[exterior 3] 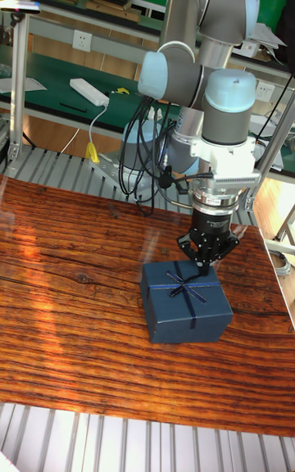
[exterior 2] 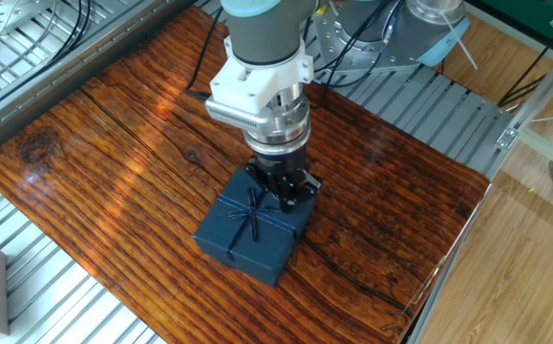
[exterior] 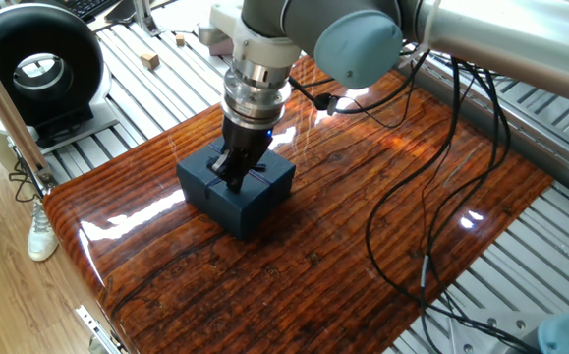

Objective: Cover the box

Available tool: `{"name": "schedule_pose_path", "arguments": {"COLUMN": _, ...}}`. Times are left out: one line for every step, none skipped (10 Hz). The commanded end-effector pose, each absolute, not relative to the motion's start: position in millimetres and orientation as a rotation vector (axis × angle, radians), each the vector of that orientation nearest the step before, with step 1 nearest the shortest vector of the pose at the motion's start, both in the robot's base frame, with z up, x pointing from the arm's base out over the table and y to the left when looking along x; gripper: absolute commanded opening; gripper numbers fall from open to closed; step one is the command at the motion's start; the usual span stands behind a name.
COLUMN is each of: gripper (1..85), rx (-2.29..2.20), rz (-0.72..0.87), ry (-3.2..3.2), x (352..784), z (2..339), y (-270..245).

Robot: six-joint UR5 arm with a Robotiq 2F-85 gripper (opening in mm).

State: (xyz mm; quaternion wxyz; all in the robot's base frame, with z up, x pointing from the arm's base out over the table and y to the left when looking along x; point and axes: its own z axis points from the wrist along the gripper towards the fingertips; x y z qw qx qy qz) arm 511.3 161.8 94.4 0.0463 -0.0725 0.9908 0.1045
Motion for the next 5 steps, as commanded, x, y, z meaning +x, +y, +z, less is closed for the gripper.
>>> {"name": "schedule_pose_path", "arguments": {"gripper": 1.0, "rx": -0.189, "rz": 0.339, "ry": 3.027, "x": 512, "z": 99, "y": 169}}
{"name": "schedule_pose_path", "arguments": {"gripper": 1.0, "rx": -0.181, "rz": 0.338, "ry": 3.022, "x": 515, "z": 97, "y": 172}}
{"name": "schedule_pose_path", "arguments": {"gripper": 1.0, "rx": -0.170, "rz": 0.334, "ry": 3.015, "x": 519, "z": 93, "y": 176}}
{"name": "schedule_pose_path", "arguments": {"gripper": 1.0, "rx": -0.167, "rz": 0.319, "ry": 3.009, "x": 522, "z": 90, "y": 178}}
{"name": "schedule_pose_path", "arguments": {"gripper": 1.0, "rx": -0.164, "rz": 0.316, "ry": 3.007, "x": 524, "z": 88, "y": 179}}
